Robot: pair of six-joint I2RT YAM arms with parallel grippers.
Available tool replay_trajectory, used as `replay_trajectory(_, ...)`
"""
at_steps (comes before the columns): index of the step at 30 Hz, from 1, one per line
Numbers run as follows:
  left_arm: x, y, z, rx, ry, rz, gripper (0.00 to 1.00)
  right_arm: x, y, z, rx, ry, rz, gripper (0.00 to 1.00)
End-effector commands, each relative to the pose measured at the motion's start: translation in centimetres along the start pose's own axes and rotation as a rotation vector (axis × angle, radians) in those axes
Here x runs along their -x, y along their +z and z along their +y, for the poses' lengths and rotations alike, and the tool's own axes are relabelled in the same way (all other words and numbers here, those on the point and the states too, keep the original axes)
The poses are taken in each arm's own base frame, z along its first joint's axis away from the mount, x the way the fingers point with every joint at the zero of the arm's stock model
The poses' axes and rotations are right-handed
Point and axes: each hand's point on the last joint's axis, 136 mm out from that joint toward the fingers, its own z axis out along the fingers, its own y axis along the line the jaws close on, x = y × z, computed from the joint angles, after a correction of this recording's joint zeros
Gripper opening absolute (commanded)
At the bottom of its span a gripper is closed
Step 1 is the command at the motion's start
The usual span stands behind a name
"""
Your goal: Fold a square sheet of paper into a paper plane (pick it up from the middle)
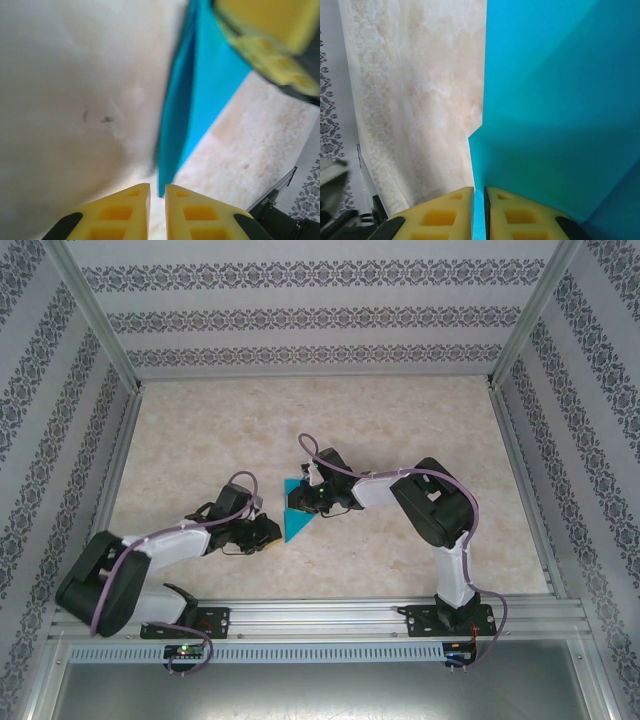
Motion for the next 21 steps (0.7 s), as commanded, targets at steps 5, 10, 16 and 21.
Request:
replay_trajectory(5, 2.3, -1.5, -3.7, -0.073, 0.077, -0.101, 0.20, -2.2, 0.6, -4.6, -0.143, 0.071, 0.039, 0.15)
replay_trajectory(10, 3.4, 0.5, -5.9, -0.179, 0.076, -0.074, 0.18, -2.3, 0.6, -4.6, -0.144, 0.071, 0.042, 0.15)
replay_trajectory(16, 3.6, 1.9, -4.9, -0.173, 0.045, -0.065, 0.17, -2.3, 0.6, -4.6, -0.146, 0.074, 0.039, 0.15)
replay_trajectory(21, 3.3, 2.4, -5.5, -0.212, 0.043, -0.032, 0.17, -2.3, 0.8, -4.6, -0.146, 0.074, 0.041, 0.15)
